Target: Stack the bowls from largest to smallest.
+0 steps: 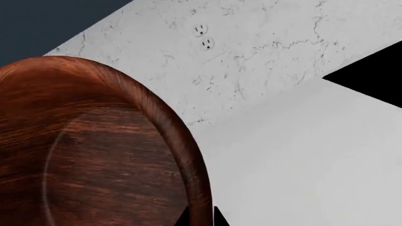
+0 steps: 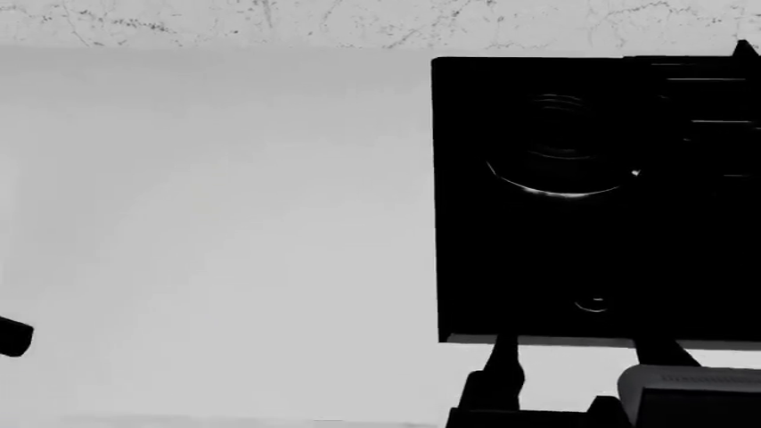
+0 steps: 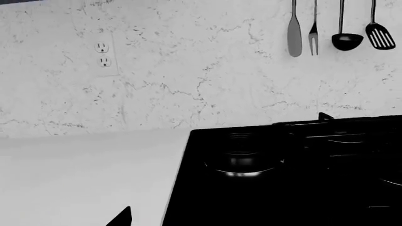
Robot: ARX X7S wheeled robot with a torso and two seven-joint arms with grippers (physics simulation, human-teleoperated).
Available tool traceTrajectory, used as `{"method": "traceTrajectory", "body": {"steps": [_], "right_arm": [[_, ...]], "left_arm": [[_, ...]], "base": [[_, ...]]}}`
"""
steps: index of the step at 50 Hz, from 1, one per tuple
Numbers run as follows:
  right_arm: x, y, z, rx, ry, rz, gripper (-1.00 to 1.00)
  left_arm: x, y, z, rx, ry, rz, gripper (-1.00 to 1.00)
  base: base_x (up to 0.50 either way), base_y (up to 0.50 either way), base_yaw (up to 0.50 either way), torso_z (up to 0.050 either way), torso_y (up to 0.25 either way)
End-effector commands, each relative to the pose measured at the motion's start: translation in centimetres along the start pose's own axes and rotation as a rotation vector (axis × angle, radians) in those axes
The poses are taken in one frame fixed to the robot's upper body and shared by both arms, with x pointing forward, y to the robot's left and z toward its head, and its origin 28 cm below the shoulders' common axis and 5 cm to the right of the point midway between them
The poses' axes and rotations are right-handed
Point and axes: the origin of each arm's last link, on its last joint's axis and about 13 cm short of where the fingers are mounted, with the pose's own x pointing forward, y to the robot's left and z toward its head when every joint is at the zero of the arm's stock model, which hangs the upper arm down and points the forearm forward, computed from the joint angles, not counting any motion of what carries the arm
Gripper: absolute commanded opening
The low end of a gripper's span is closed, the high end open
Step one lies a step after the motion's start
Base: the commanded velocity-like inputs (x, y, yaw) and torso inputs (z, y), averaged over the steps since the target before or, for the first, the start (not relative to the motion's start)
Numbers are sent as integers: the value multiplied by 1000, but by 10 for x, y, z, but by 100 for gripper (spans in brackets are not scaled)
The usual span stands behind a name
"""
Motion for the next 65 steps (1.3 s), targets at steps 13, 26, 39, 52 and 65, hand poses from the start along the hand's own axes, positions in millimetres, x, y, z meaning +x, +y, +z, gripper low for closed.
{"method": "traceTrajectory", "body": {"steps": [13,26,39,52,65], "right_arm": [[1,-6,17,10,-54,-30,100],[4,-9,18,3,-54,-45,100],[5,-11,22,19,-56,-46,100],[6,-12,22,16,-64,-55,100],[6,-13,22,11,-67,-58,100]], "left_arm": [[-80,-20,15,-123,-187,145,-100],[-78,-19,13,-125,-184,158,-100],[-77,-19,12,-129,-182,159,-100],[-76,-19,12,-132,-182,156,-100],[-82,-17,13,-127,-181,162,-100]], "base": [[-105,-498,0,0,0],[1,-500,0,0,0],[5,-500,0,0,0],[21,-500,0,0,0],[24,-500,0,0,0]]}}
